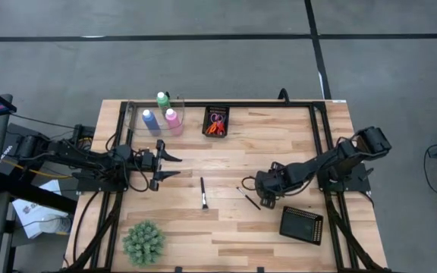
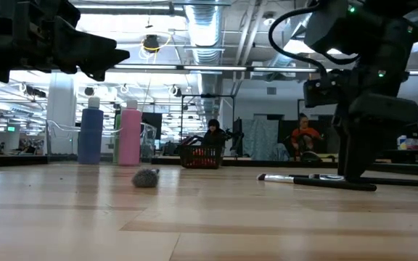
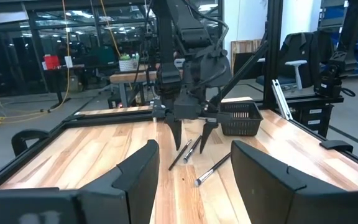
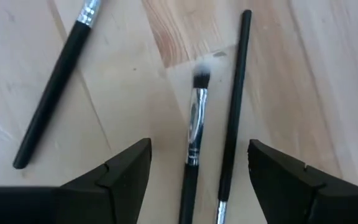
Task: Pick & Place Paint Supplies
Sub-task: Put the black paint brush into the bottom black bin
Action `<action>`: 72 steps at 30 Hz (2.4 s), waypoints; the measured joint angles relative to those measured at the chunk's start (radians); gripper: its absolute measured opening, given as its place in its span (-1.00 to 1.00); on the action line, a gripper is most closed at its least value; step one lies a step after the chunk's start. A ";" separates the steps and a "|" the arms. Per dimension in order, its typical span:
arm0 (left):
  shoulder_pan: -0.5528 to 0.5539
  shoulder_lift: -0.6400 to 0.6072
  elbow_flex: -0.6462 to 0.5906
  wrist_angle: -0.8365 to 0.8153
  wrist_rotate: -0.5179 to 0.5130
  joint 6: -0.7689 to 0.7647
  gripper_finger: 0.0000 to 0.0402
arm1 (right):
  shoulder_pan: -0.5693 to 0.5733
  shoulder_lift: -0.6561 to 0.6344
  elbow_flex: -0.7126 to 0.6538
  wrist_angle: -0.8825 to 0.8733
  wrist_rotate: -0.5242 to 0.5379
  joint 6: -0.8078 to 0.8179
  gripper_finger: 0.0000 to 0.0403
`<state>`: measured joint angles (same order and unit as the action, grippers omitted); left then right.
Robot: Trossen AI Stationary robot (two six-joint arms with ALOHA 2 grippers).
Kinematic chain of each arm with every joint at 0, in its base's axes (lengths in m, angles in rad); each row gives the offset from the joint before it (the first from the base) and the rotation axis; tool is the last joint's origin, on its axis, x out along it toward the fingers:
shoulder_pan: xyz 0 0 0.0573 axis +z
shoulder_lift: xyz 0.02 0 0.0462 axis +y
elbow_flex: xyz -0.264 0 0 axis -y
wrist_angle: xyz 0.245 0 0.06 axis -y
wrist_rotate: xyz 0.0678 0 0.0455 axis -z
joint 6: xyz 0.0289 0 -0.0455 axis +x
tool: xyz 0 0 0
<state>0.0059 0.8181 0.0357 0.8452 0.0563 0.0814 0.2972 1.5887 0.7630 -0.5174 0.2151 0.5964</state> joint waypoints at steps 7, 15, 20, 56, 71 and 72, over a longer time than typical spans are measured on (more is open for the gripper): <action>0.000 0.000 0.000 0.000 0.000 0.000 -0.05 | 0.039 0.000 0.033 -0.046 0.052 0.051 0.24; 0.000 0.000 0.000 -0.009 0.000 0.000 -0.05 | 0.076 0.003 0.038 -0.020 0.052 0.085 0.24; 0.000 0.000 0.000 -0.017 0.000 0.000 -0.05 | 0.076 0.003 0.024 -0.020 0.056 0.112 0.23; 0.000 0.000 0.000 -0.018 0.000 0.000 -0.05 | 0.081 0.110 0.044 -0.003 0.055 0.057 -0.62; 0.000 0.000 0.000 -0.018 0.000 0.000 -0.05 | 0.039 0.117 0.165 -0.036 0.159 -0.002 0.22; 0.000 0.000 0.000 -0.018 0.000 0.000 -0.05 | 0.034 0.118 0.175 -0.032 0.158 -0.005 0.22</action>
<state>0.0063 0.8181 0.0357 0.8268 0.0559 0.0814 0.3314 1.7064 0.9382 -0.5497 0.3732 0.5912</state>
